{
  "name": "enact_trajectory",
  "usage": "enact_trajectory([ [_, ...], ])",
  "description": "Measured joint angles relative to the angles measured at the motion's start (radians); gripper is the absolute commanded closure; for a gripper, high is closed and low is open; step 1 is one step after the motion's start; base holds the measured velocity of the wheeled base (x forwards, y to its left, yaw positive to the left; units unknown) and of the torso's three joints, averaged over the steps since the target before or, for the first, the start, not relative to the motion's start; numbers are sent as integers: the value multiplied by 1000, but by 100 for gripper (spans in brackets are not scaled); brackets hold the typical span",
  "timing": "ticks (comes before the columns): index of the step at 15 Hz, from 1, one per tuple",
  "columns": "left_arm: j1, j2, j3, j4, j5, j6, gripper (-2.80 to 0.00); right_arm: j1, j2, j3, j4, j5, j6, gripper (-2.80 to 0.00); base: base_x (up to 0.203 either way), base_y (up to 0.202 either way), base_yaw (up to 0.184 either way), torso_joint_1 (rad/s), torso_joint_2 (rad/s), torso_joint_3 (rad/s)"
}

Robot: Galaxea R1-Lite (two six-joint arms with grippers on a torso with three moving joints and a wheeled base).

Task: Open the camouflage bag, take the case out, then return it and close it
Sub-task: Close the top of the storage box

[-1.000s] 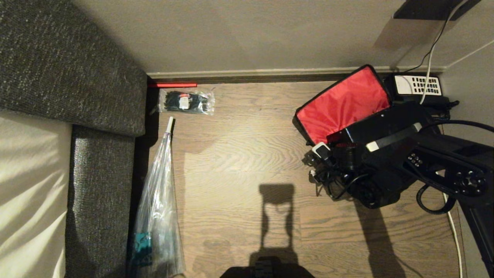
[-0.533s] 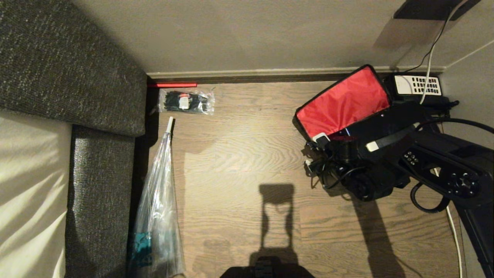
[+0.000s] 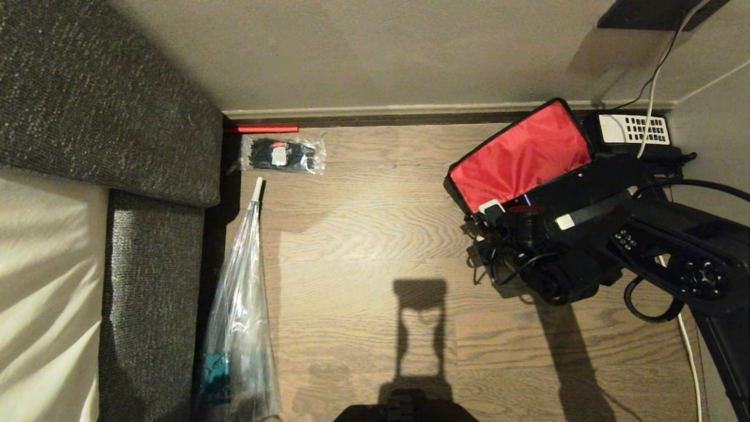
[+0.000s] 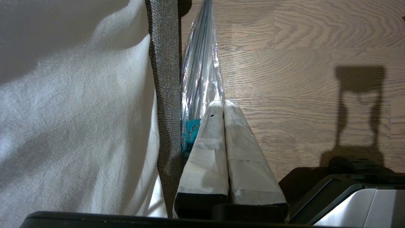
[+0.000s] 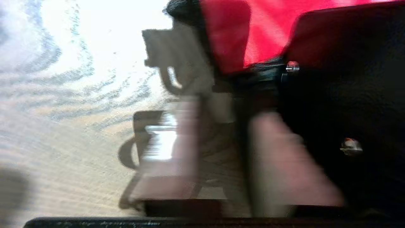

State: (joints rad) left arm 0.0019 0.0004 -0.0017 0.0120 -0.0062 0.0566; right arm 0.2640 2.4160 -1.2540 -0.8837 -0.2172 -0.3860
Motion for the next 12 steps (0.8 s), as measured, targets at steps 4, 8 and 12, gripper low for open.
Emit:
enact_trajectory([
  [4,0,0,0,0,0,0,0,0,-14,17,-43,14,-1,0,0,0,0,0,0,0],
  [8,1,0,0,0,1,0,0,-3,-54,55,-61,41,-1,0,0,0,0,0,0,0],
  [12,1,0,0,0,0,0,0,-11,-132,116,-44,71,4,0,0,0,0,0,0,0],
])
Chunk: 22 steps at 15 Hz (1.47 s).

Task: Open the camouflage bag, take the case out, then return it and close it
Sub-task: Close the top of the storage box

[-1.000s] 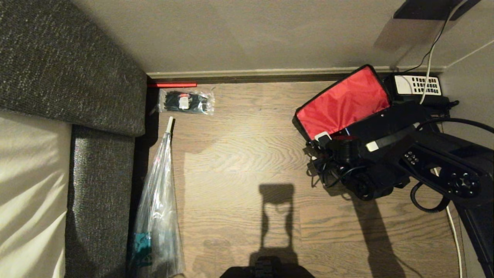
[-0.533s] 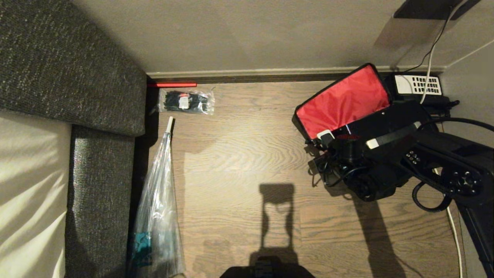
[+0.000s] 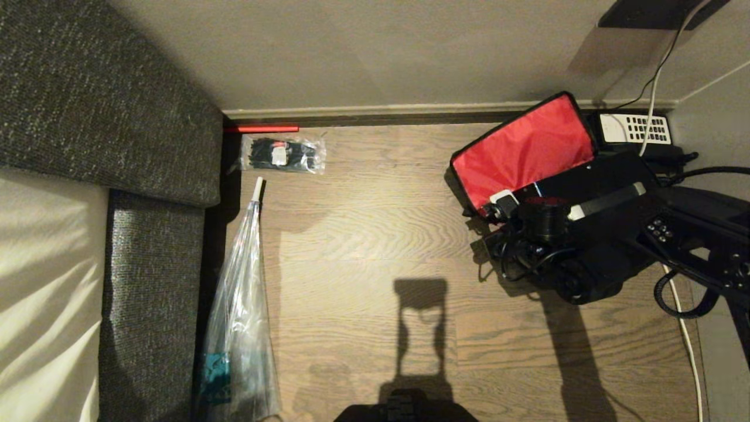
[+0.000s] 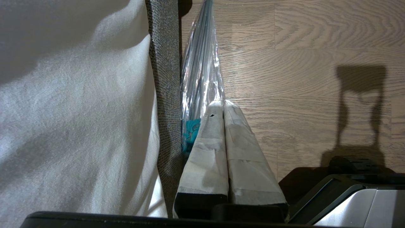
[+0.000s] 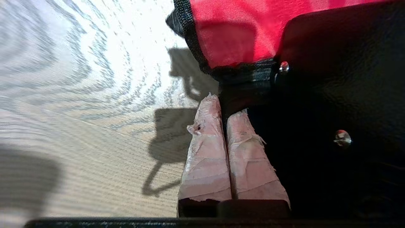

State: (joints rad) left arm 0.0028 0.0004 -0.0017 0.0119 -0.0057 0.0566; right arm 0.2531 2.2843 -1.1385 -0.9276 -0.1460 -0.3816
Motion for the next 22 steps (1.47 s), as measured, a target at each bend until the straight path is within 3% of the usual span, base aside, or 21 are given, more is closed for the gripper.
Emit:
enact_trajectory([
  [7,0,0,0,0,0,0,0,2,-146,135,12,80,9,0,0,0,0,0,0,0],
  [22,0,0,0,0,0,0,0,13,-206,133,64,110,57,0,0,0,0,0,0,0],
])
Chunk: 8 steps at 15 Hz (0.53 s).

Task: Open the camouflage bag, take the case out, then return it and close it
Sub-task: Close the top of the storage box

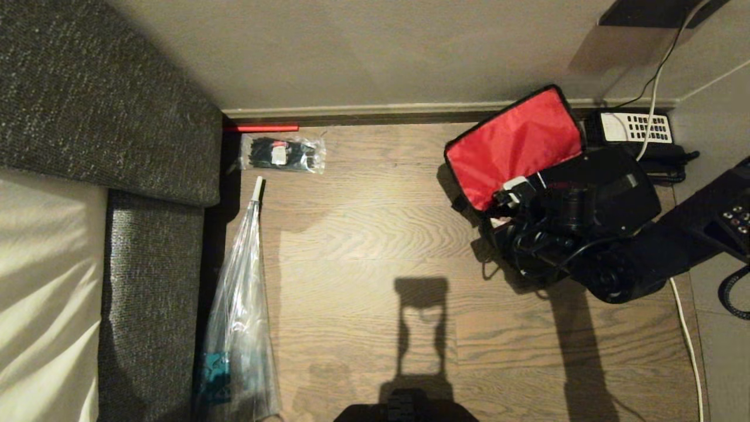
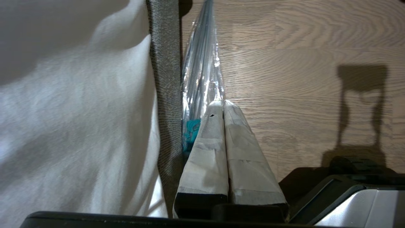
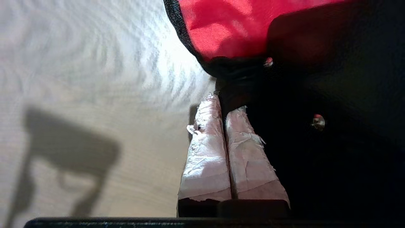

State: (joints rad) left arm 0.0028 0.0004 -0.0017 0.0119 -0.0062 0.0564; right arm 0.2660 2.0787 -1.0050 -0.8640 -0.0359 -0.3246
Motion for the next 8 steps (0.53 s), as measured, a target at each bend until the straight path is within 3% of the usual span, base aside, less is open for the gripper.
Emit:
enact_trajectory([
  [8,1,0,0,-1,0,0,0,81,-58,47,39,22,117,0,0,0,0,0,0,0],
])
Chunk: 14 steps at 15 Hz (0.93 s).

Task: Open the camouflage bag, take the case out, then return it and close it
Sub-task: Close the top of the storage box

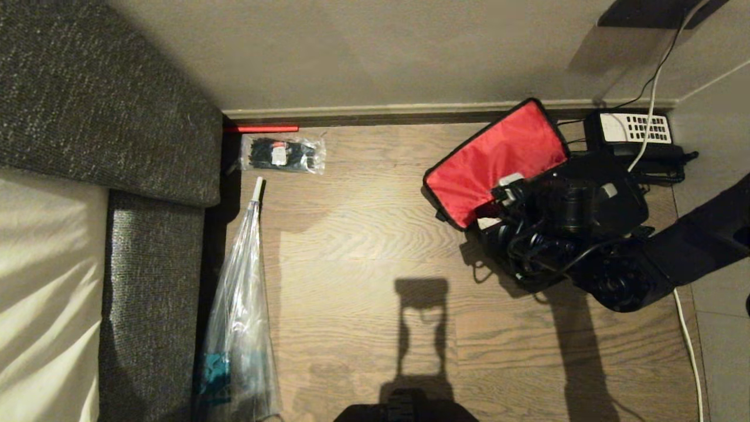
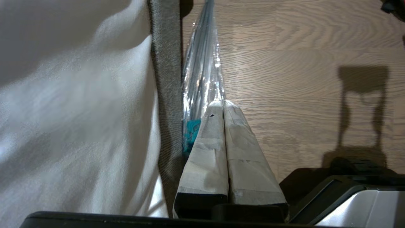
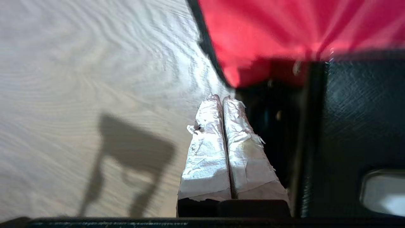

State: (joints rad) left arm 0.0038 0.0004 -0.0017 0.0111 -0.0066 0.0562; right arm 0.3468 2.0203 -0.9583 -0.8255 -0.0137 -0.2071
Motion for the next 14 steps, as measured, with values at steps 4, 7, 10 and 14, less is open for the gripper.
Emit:
enact_trajectory([
  [4,0,0,0,1,1,0,0,8,-8,0,35,-2,6,0,0,0,0,0,0,0],
  [7,-1,0,0,1,0,0,0,7,-5,-2,36,1,5,0,0,0,0,0,0,0],
  [10,-2,0,0,2,1,0,0,4,-18,2,35,1,5,0,0,0,0,0,0,0],
  [14,-2,0,0,1,1,0,0,-25,-76,28,68,2,6,0,0,0,0,0,0,0],
])
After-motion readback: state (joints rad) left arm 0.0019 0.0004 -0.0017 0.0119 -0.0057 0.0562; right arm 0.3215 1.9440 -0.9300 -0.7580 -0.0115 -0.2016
